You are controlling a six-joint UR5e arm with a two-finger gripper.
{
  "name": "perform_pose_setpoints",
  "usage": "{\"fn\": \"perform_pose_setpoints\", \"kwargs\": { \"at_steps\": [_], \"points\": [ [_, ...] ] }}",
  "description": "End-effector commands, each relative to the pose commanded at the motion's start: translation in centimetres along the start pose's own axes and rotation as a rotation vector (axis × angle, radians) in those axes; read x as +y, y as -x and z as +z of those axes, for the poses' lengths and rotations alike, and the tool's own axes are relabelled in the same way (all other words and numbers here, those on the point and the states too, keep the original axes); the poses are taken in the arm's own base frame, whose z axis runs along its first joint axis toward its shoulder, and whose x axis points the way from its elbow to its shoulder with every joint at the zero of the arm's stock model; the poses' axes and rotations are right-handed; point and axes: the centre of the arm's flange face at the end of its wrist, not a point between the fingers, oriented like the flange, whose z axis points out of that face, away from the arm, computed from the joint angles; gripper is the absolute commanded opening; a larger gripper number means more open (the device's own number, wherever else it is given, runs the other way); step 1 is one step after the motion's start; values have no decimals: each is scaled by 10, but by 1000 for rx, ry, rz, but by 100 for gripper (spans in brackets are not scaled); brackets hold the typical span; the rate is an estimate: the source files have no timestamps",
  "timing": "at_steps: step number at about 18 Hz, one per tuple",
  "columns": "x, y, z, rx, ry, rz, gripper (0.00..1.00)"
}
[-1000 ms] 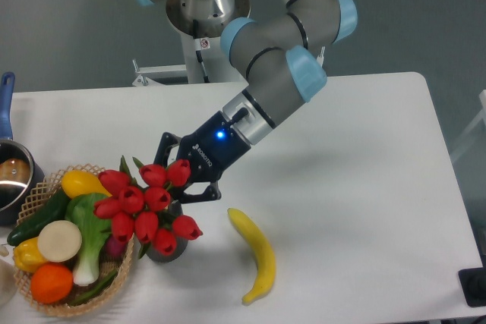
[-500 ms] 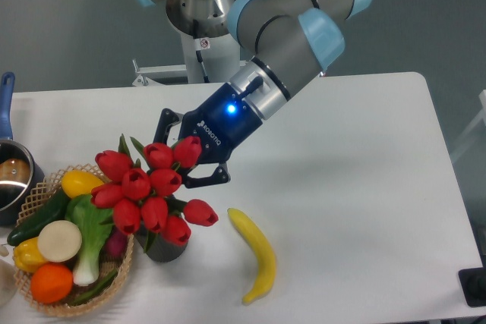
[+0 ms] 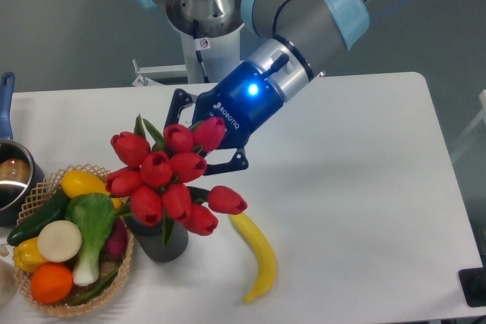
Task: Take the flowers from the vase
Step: 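Lift the tulip bunch up out of the vase and carry it away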
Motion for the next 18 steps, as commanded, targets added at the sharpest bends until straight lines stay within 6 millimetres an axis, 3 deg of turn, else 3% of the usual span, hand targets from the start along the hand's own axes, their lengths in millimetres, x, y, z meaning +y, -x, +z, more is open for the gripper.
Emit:
{"fn": "perform_pose_setpoints", "kwargs": {
  "at_steps": [4, 8, 13, 15, 18],
  "points": [
    [-10, 12, -31, -41, -29, -1, 0],
    [-12, 37, -97, -156, -56, 106, 0],
    [26, 81, -135, -307, 64, 303, 0],
    [44, 94, -137, -364, 159, 329, 0],
    [73, 115, -164, -512, 378, 355, 0]
  ]
}}
